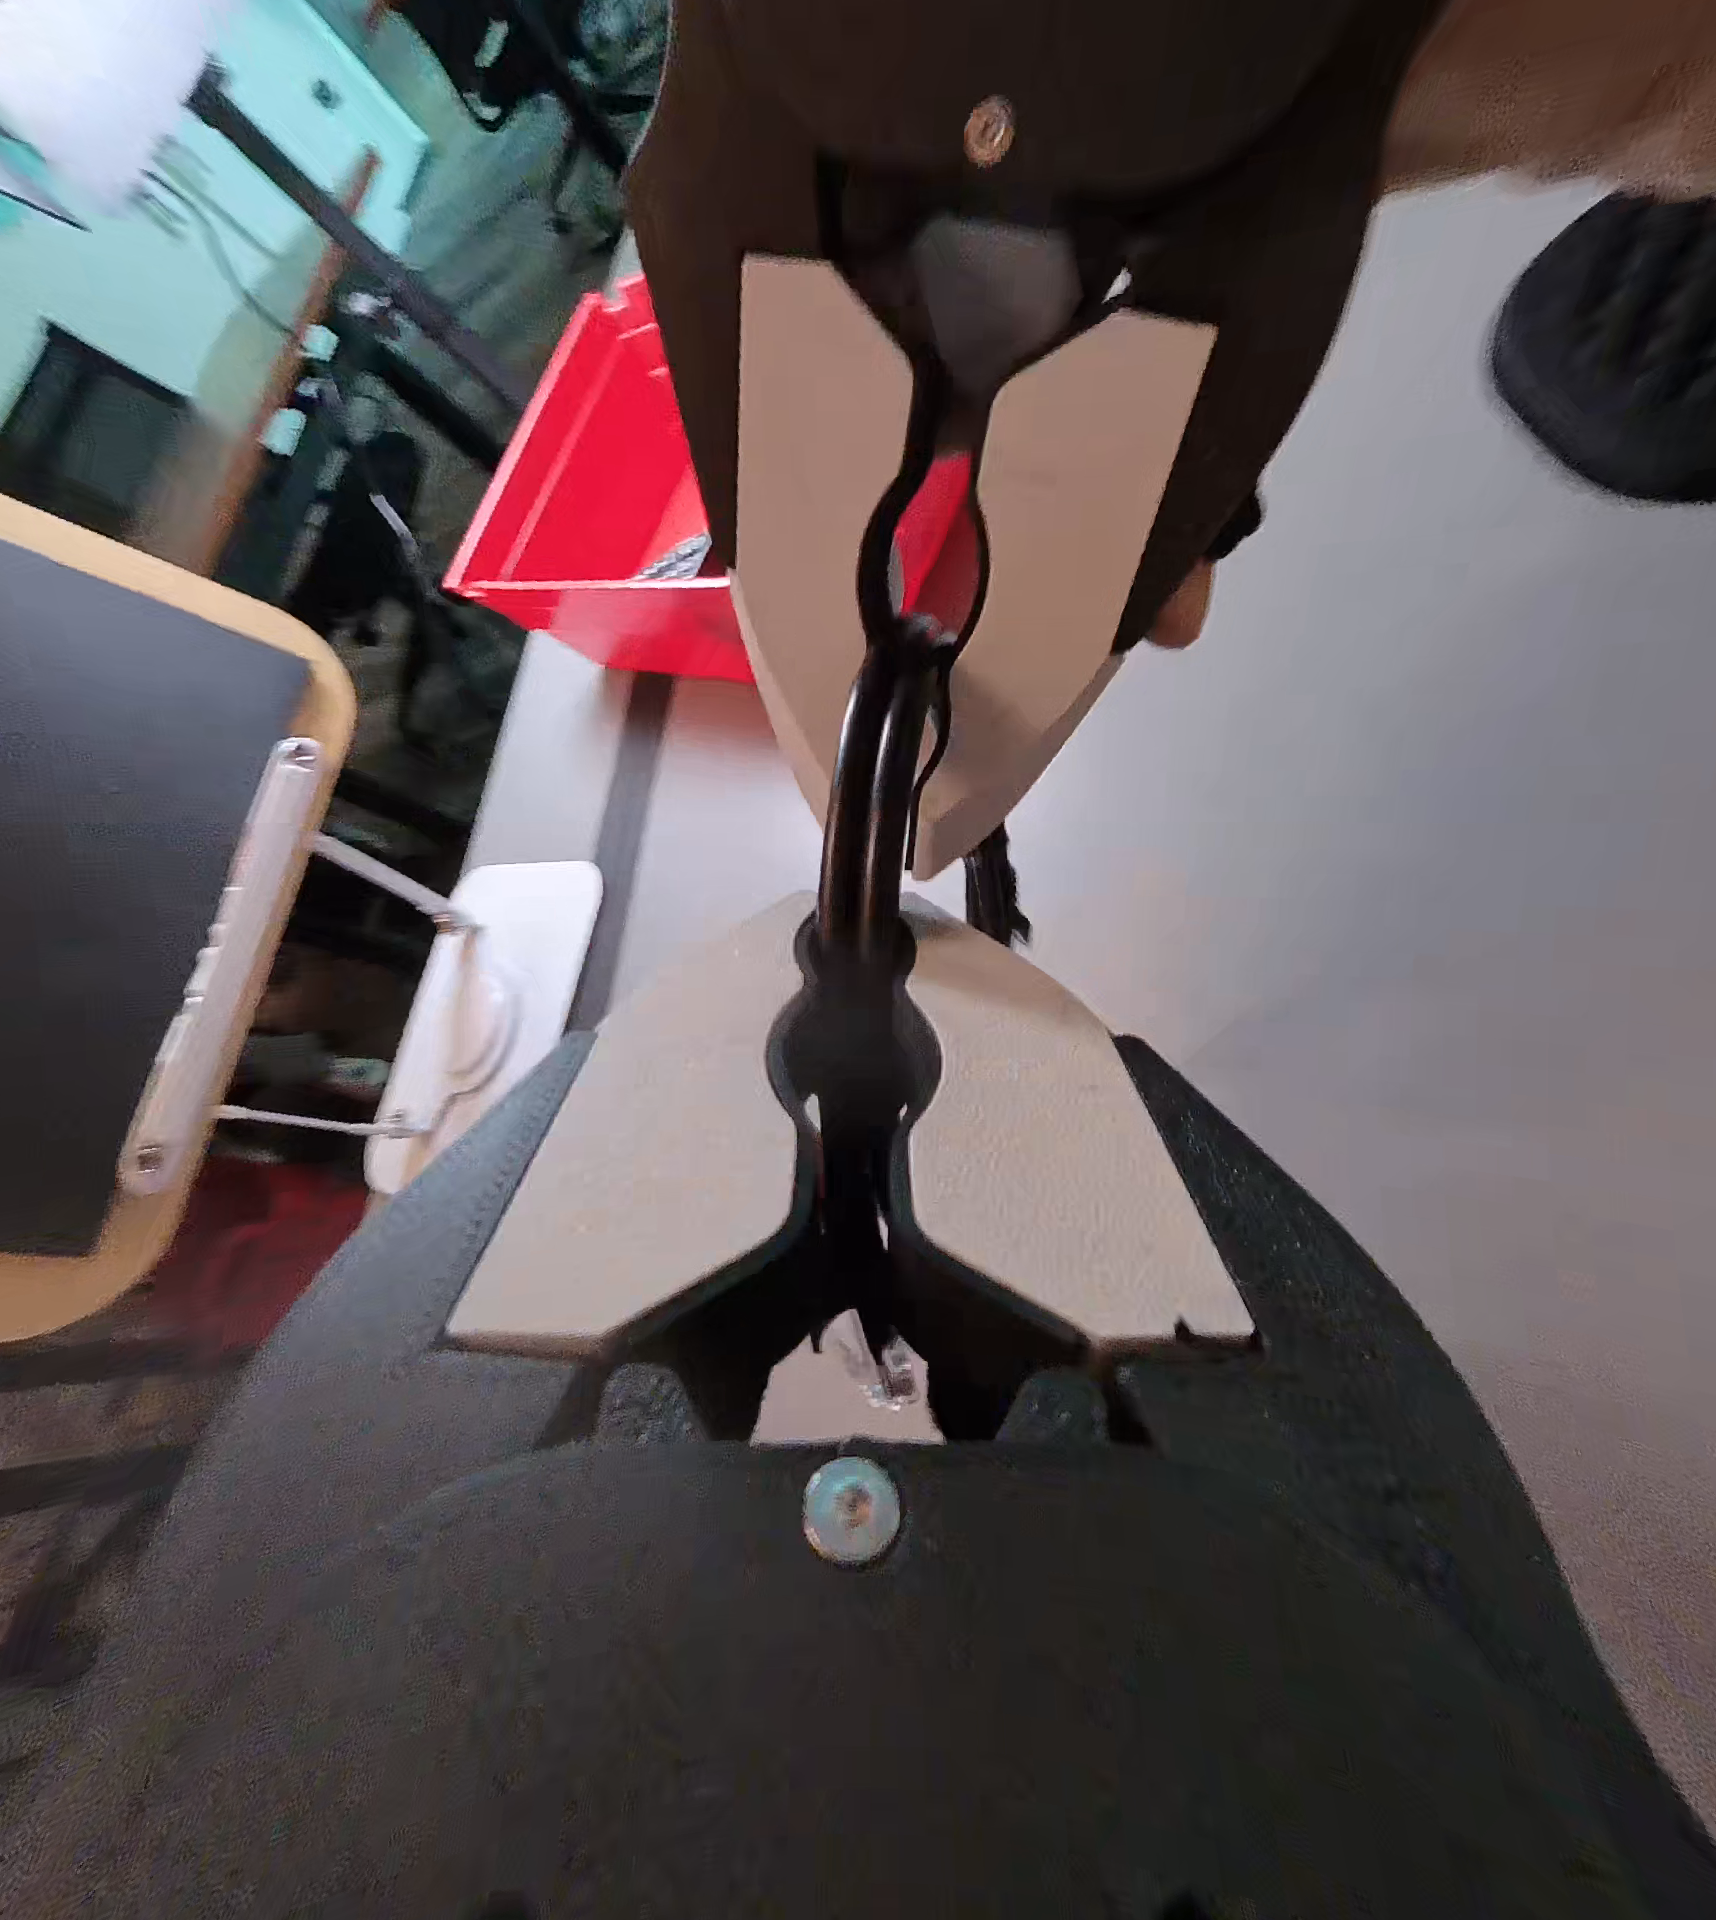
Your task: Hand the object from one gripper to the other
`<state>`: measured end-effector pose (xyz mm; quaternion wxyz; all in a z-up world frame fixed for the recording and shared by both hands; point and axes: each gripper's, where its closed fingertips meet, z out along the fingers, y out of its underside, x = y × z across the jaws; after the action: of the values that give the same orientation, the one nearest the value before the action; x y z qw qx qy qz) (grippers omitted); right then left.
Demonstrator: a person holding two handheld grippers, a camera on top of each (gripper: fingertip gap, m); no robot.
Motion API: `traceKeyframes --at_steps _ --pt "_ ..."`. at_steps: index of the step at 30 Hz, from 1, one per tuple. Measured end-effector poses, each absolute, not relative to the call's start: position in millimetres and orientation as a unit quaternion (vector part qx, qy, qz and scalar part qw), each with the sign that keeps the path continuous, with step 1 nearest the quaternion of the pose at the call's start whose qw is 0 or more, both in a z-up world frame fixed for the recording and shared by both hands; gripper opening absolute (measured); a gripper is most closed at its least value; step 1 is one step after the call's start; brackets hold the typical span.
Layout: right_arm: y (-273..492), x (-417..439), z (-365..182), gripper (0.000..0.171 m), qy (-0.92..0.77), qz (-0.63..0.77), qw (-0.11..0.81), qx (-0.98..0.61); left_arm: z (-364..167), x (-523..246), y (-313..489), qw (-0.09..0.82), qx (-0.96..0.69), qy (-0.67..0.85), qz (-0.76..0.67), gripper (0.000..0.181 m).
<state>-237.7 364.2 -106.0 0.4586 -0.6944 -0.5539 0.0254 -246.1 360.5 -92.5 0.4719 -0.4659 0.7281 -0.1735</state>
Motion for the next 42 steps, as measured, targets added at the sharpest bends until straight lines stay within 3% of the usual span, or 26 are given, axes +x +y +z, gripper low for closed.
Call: traceKeyframes --at_steps 3,5,6,8,10,12,14,18,20,23,26,28,33,37,42 --pt "371.3 -229.5 -89.0 0.016 -0.531 -0.011 0.507 -0.678 -75.0 -247.0 365.5 0.500 -0.467 0.698 -0.208 0.008" --pt "372.7 -218.2 -76.5 0.042 -0.497 0.035 0.524 -0.691 -49.7 -254.4 365.8 0.521 -0.464 0.659 -0.279 0.008" --pt "373.1 -213.0 -72.4 0.046 -0.485 0.059 0.533 -0.691 -38.0 -257.4 365.0 0.534 -0.455 0.640 -0.313 0.008" --pt "368.6 -215.6 -65.8 0.039 -0.477 0.117 0.553 -0.673 -25.5 -259.4 363.7 0.549 -0.442 0.613 -0.359 0.008" --pt "366.4 -222.9 -65.1 0.013 -0.476 0.142 0.557 -0.666 -26.2 -258.0 364.2 0.538 -0.446 0.602 -0.387 0.010" --pt "366.1 -220.5 -71.6 0.013 -0.491 0.110 0.541 -0.674 -30.5 -261.3 365.8 0.515 -0.459 0.609 -0.391 0.037" --pt "362.2 -214.3 -77.7 0.012 -0.506 0.078 0.513 -0.688 -33.5 -266.0 360.0 0.493 -0.468 0.630 -0.376 0.044" --pt "356.9 -220.5 -100.0 0.012 -0.544 0.023 0.452 -0.707 -68.0 -253.5 335.2 0.447 -0.466 0.710 -0.281 0.041" --pt "356.2 -230.9 -108.7 0.012 -0.563 0.001 0.441 -0.699 -83.7 -244.7 348.2 0.474 -0.466 0.724 -0.183 0.012" --pt "361.0 -231.7 -85.3 0.013 -0.532 0.024 0.508 -0.677 -64.4 -245.8 356.8 0.509 -0.471 0.687 -0.218 0.010" --pt "365.0 -210.0 -58.2 0.046 -0.475 0.073 0.556 -0.678 -29.5 -260.3 365.1 0.551 -0.463 0.629 -0.294 0.010" --pt "364.9 -204.5 -57.0 0.054 -0.463 0.113 0.559 -0.678 -13.7 -266.1 367.0 0.564 -0.457 0.595 -0.345 0.010" --pt "368.8 -218.2 -60.0 0.012 -0.453 0.154 0.575 -0.664 -0.5 -268.5 358.3 0.553 -0.430 0.566 -0.435 0.009" --pt "358.9 -211.9 -47.6 0.012 -0.465 0.131 0.582 -0.653 -7.6 -272.0 358.2 0.525 -0.446 0.587 -0.425 0.012" --pt "354.4 -213.8 -69.6 0.012 -0.519 0.030 0.522 -0.676 -47.1 -256.8 351.8 0.485 -0.480 0.658 -0.319 0.045"
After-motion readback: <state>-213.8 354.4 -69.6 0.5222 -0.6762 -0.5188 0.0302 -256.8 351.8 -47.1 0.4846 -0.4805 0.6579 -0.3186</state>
